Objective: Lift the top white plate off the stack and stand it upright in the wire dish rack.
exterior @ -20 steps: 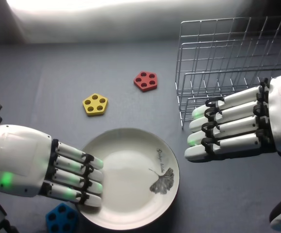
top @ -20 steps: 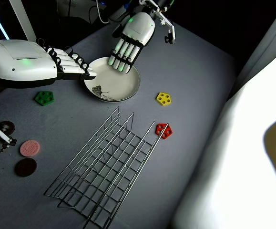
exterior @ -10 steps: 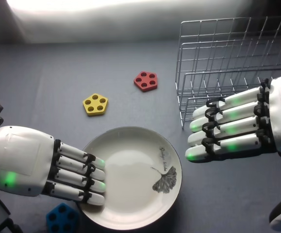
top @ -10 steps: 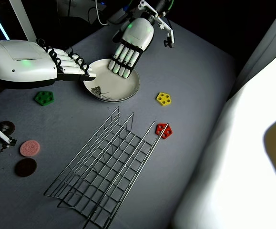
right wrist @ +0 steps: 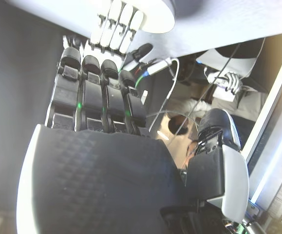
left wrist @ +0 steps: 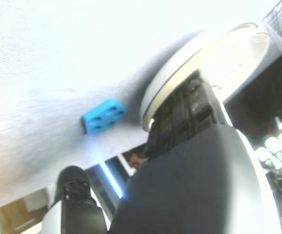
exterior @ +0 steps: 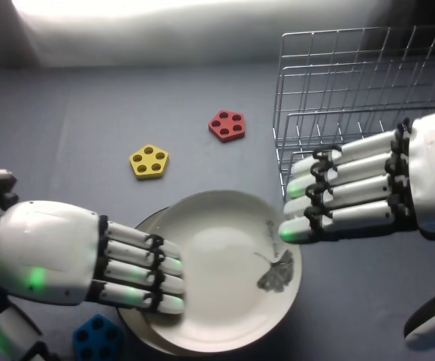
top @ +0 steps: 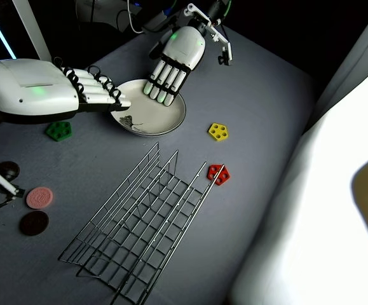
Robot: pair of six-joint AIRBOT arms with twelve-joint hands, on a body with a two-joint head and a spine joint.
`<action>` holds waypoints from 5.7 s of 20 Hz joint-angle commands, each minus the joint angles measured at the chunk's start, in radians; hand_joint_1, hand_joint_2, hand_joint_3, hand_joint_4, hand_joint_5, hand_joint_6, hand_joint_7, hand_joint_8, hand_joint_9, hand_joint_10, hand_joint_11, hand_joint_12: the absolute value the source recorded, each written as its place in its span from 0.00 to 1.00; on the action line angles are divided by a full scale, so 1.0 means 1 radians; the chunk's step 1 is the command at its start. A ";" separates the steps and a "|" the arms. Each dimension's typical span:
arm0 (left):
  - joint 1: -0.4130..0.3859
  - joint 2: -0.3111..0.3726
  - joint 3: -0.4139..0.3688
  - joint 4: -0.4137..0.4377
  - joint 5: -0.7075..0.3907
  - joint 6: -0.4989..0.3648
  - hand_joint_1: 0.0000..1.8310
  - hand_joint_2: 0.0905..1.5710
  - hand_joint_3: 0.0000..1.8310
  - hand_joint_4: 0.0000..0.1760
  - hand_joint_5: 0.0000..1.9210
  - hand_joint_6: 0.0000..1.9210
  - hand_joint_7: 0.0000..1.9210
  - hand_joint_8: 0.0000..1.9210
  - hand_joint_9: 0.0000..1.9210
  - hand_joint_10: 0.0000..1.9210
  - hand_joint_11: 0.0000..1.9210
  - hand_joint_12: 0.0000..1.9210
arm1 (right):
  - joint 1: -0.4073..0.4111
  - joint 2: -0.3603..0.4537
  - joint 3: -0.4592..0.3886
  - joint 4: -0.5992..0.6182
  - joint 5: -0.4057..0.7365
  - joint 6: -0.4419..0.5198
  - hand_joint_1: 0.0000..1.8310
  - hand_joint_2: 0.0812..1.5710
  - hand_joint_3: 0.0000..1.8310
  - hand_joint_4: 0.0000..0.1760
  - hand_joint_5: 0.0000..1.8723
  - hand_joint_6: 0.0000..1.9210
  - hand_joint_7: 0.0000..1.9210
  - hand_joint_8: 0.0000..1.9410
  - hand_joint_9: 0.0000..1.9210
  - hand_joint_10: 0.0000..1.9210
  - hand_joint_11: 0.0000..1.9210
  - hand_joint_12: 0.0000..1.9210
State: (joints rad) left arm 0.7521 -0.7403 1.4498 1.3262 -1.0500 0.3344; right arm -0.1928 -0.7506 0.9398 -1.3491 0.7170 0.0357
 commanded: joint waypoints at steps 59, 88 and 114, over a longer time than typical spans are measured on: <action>-0.032 -0.137 0.109 -0.093 0.002 0.002 0.01 0.63 0.00 0.00 0.04 0.00 0.06 0.00 0.07 0.00 0.08 0.00 | -0.117 -0.261 0.100 0.247 -0.085 -0.263 0.65 0.63 0.00 0.00 0.06 0.00 0.04 0.00 0.06 0.00 0.12 0.03; -0.017 -0.137 0.123 -0.100 -0.007 0.002 0.03 0.63 0.00 0.00 0.06 0.00 0.07 0.00 0.06 0.00 0.07 0.01 | -0.117 -0.373 0.168 0.374 -0.112 -0.345 0.75 0.67 0.00 0.00 0.42 0.00 0.41 0.00 0.44 0.01 0.46 0.05; -0.085 0.024 0.159 -0.365 -0.133 -0.040 0.04 0.64 0.00 0.00 0.07 0.00 0.08 0.00 0.08 0.00 0.08 0.01 | 0.036 -0.315 0.027 0.499 -0.095 -0.217 0.81 0.67 0.00 0.00 0.48 0.55 0.50 0.40 0.52 0.47 0.52 0.71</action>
State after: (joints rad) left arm 0.6865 -0.7223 1.6112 1.0302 -1.1053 0.2943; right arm -0.1703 -1.0767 0.9718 -0.8993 0.5171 -0.1799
